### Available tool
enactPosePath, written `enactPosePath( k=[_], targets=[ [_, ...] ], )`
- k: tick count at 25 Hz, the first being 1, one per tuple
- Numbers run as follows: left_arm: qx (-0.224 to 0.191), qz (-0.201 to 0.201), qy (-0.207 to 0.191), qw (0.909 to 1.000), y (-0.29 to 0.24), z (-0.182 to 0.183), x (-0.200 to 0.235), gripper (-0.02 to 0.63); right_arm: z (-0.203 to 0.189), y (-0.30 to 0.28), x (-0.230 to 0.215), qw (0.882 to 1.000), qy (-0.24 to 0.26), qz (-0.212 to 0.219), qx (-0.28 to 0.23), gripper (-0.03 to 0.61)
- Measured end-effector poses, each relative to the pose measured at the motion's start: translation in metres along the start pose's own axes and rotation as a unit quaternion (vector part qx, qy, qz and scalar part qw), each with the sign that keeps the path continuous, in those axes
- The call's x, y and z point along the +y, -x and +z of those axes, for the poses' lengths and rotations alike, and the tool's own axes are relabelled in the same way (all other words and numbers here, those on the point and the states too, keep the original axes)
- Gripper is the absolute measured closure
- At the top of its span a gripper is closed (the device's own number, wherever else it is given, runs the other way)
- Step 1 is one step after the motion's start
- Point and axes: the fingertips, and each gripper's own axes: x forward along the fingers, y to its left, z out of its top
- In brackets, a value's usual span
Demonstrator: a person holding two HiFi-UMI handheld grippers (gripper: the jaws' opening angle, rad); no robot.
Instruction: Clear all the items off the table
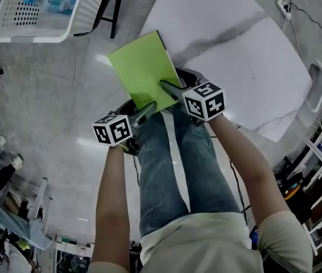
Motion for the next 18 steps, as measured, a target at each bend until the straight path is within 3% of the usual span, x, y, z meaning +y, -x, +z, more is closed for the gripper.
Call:
enactPosePath(
  k=[3,9,14,18],
  targets=[
    [0.002,-0.01,0.016,0.9998,-0.006,0.003,0.005,0.221,0.001,-0.002,0.003,1.0,0.005,0.005,0.001,0.307],
    [0.019,-0.016,0.009,0.9997,-0.016,0.007,0.01,0.228,0.003,-0.006,0.005,1.0,0.008,0.007,-0.003,0.307],
    [0.019,-0.033,0.016,0.9991,-0.017,0.011,0.005,0.325,0.003,-0.007,0.007,1.0,0.004,0.01,-0.004,0.31],
    [0.01,-0.039,0.021,0.999,-0.011,0.013,0.003,0.341,0.004,-0.008,0.009,1.0,0.002,0.015,-0.002,0.311]
  ],
)
